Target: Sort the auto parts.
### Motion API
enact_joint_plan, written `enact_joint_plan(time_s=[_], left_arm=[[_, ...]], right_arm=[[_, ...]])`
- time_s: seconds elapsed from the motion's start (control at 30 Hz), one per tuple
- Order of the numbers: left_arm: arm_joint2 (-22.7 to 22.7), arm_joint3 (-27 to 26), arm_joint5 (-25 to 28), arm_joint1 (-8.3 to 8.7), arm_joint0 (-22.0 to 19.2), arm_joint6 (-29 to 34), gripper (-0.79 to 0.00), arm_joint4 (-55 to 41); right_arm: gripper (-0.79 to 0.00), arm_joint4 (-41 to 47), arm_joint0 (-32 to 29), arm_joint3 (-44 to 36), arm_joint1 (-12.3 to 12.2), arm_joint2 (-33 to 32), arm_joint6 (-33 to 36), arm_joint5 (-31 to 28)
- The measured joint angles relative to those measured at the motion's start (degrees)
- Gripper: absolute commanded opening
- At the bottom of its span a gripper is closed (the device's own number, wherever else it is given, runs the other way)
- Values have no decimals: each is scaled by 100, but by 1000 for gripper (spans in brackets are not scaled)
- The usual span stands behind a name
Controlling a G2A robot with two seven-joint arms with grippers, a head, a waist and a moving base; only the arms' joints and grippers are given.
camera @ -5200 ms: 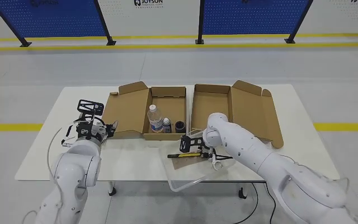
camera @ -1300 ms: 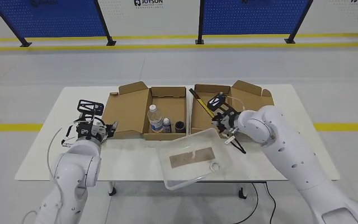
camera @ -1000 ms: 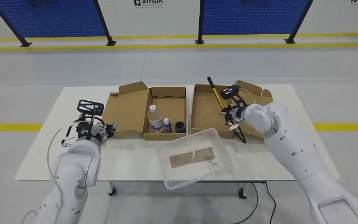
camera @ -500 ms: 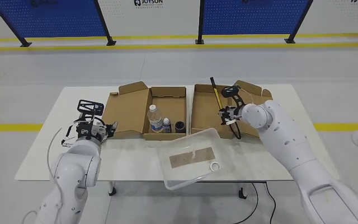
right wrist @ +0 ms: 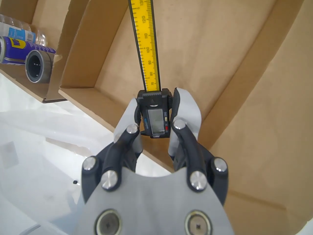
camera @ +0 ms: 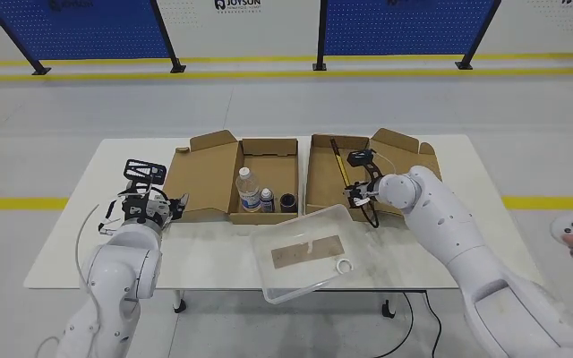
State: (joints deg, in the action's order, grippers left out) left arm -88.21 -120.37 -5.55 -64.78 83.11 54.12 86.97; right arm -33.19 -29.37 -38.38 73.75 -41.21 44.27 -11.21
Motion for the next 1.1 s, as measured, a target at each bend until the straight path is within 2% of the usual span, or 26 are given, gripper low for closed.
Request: enact_joint_plan(time_s=[0.1,0.17,0.23,0.27,0.53,0.73,0.93,1.1], left_arm=[[0,0,0,0,0,0,0,0],[0,0,0,0,0,0,0,0],[0,0,0,0,0,0,0,0],[0,0,0,0,0,0,0,0],[0,0,0,0,0,0,0,0],[0,0,0,0,0,0,0,0],[0,0,0,0,0,0,0,0],[0,0,0,0,0,0,0,0]], right_arm=[[-348,20,49,170,64,32,-47,-65],[-265,19,86,276,101,46,-75,-103],[-80,22,112,352,127,49,-102,-142],[-43,-5,135,391,141,59,-101,-161],[0,-211,251,452,160,33,-152,-282],[0,-733,315,-57,51,-15,-169,-436],[0,-1293,-90,-1458,-190,-190,199,-466],[0,-1879,-655,-2979,-464,-503,844,-301]])
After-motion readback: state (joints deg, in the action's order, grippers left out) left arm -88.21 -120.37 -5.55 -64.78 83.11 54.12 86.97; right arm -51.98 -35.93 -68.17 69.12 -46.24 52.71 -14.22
